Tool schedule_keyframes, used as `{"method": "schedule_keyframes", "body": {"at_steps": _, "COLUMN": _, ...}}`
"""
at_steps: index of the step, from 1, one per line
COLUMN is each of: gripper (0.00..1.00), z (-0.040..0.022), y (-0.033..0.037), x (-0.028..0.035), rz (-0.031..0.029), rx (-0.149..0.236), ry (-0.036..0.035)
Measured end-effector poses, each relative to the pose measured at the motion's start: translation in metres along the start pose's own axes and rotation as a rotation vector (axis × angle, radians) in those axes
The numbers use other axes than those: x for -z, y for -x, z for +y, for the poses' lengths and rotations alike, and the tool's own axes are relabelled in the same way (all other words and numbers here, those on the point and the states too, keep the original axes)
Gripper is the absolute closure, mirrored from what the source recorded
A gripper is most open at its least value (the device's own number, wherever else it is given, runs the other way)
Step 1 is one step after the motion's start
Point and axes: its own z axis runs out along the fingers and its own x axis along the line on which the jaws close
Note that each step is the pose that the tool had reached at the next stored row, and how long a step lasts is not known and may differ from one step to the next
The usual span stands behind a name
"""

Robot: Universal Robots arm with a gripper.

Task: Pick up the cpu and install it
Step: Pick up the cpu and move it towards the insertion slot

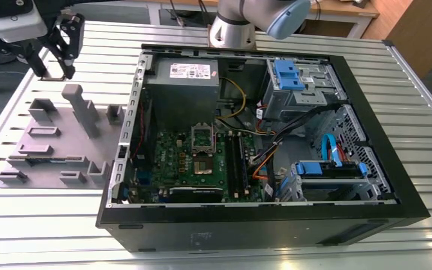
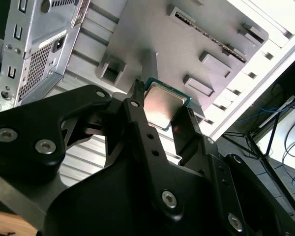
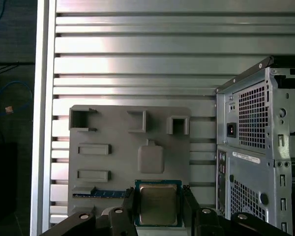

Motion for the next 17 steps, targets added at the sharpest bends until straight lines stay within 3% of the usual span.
{"method": "schedule_keyframes", "body": {"at_steps": 5, "gripper": 0.53, "z": 0.0004, "y": 0.0093, "x": -0.0001, "rz": 0.0, "rx": 0.0, "ry": 0.0001}}
{"method": "schedule_keyframes", "body": {"at_steps": 6, "gripper": 0.53, "z": 0.0006, "y": 0.0157, "x": -0.0001, "rz": 0.0, "rx": 0.0, "ry": 0.0}}
{"method": "schedule_keyframes", "body": {"at_steps": 17, "gripper": 0.53, "z": 0.001, "y": 0.0466, "x": -0.0005, "rz": -0.0001, "rx": 0.0, "ry": 0.0001}}
